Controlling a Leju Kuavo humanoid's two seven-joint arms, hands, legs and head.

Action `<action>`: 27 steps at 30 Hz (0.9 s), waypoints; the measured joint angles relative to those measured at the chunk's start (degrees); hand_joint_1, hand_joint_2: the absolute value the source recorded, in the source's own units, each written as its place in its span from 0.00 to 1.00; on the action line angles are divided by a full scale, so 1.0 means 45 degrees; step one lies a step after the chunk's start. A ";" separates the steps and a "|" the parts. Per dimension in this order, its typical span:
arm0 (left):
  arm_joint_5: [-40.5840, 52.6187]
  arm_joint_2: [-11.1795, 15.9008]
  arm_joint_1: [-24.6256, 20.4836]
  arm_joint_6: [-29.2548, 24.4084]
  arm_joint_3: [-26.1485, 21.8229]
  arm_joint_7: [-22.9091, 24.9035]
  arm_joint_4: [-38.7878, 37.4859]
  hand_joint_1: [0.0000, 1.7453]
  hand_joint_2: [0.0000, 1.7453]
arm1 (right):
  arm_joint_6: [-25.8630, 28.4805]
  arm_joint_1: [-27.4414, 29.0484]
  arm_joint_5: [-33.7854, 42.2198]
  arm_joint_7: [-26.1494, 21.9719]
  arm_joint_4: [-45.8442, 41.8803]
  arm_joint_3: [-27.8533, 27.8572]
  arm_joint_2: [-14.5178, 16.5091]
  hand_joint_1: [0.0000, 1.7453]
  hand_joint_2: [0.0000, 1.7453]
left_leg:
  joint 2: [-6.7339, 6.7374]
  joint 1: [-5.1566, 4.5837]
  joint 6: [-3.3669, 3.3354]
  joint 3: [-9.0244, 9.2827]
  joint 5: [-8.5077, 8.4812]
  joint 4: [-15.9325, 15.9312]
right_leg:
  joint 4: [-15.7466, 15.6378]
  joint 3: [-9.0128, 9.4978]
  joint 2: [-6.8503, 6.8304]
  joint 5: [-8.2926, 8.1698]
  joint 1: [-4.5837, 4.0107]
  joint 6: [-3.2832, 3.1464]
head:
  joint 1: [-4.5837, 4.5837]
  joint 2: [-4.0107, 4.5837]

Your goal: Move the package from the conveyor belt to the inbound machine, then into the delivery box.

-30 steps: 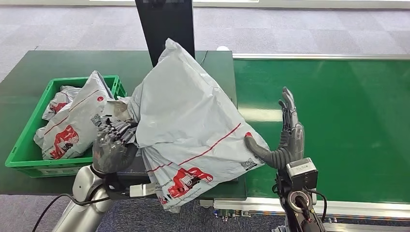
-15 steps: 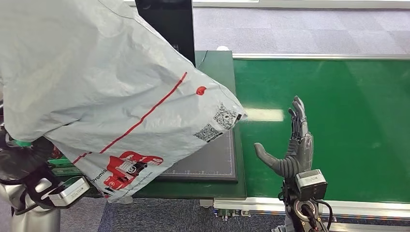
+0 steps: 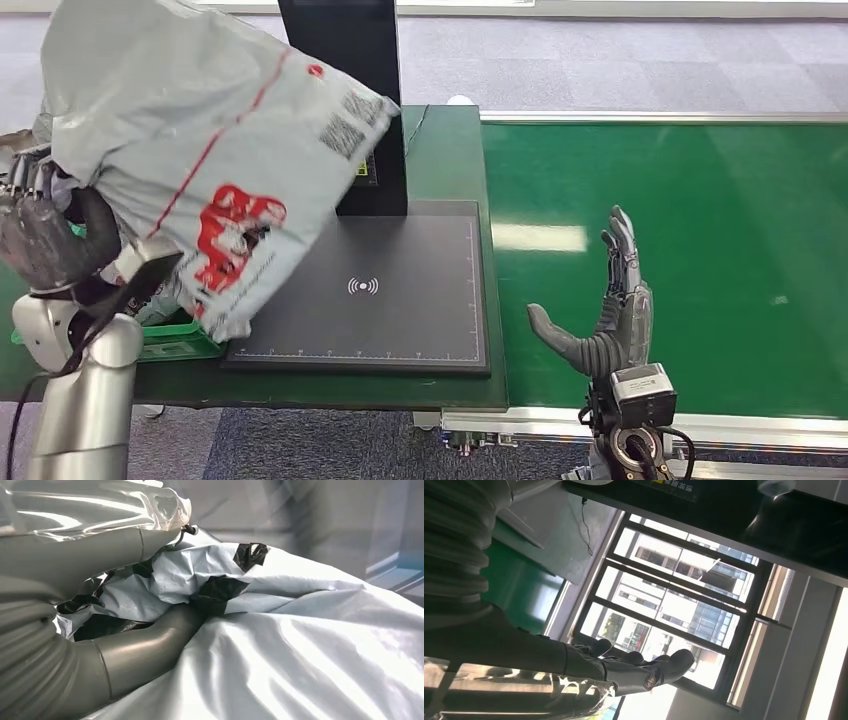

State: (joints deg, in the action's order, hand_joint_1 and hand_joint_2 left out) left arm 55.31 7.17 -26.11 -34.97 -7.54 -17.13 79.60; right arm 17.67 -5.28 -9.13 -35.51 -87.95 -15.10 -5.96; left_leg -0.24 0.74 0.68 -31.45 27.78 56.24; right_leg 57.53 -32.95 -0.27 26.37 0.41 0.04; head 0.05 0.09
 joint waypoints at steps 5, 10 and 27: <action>0.2133 0.2249 -0.2949 0.0309 -0.0047 0.2949 -0.6531 1.00 1.00 | -0.0151 0.0048 0.0069 0.0170 -0.0160 0.0033 -0.0070 0.00 1.00 | 0.0151 0.0029 0.0026 0.0003 -0.0019 -0.0003 | 0.0027 -0.0042 0.0140 -0.0041 -0.0026 -0.0040 | -0.0004 0.0000; 0.2262 0.3595 -0.4183 0.0436 -0.0056 0.3175 -0.9929 1.00 1.00 | -0.0153 0.0027 0.0184 0.0177 -0.0160 0.0030 -0.0157 0.00 1.00 | 0.0180 0.0029 0.0034 -0.0021 -0.0013 -0.0001 | 0.0032 -0.0082 0.0181 -0.0037 -0.0027 -0.0039 | -0.0001 0.0000; 0.2704 0.4398 -0.4912 0.2522 -0.0041 0.5042 -1.2671 1.00 1.00 | -0.0148 -0.0296 0.0231 0.0177 -0.0099 0.0010 -0.0159 0.00 1.00 | 0.0139 0.0031 0.0035 -0.0051 -0.0011 -0.0002 | 0.0030 -0.0101 0.0164 -0.0036 -0.0028 -0.0039 | -0.0001 0.0000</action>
State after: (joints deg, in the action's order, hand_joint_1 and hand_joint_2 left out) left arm 67.48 26.96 -48.21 -23.62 -7.72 5.56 22.58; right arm 17.00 -6.61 -8.09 -34.71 -88.40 -15.05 -6.68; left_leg 0.38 0.88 0.83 -31.68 27.73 56.24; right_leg 57.66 -33.40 0.47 26.21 0.28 -0.13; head 0.04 0.09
